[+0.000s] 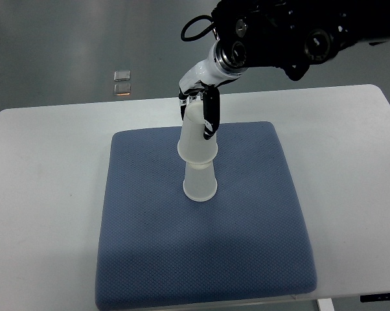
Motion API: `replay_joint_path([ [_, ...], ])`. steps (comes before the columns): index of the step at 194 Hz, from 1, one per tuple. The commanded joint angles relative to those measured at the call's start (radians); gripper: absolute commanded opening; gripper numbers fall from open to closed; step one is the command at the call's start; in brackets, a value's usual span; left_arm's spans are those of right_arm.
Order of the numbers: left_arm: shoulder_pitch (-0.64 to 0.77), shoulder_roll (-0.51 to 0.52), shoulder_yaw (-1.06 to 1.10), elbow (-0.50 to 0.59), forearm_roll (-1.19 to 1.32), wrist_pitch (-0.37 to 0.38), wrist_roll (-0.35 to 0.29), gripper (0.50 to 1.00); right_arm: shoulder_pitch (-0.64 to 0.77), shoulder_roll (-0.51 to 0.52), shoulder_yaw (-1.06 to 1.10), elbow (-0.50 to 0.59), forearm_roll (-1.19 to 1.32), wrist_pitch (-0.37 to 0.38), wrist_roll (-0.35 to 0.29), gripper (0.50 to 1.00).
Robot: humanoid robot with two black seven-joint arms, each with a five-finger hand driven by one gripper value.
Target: Stack paper cups
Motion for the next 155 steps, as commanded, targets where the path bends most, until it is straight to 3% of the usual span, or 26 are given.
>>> replay_joint_path([
  [1,0.0,0.0,-0.001,0.0,0.0,0.0,-0.001,1.0,-0.016,0.0,0.0,0.0,0.002,-0.006,-0.001,0.821],
  [123,0.0,0.0,-0.001,0.001,0.0,0.0,-0.001,1.0,-0.071,0.0,0.0,0.0,0.02,-0.04,0.0,0.825],
  [155,0.0,0.0,-0.001,0.001,0.0,0.0,-0.001,1.0,-0.137,0.0,0.001,-0.002,0.022,-0.112,0.0,0.825],
])
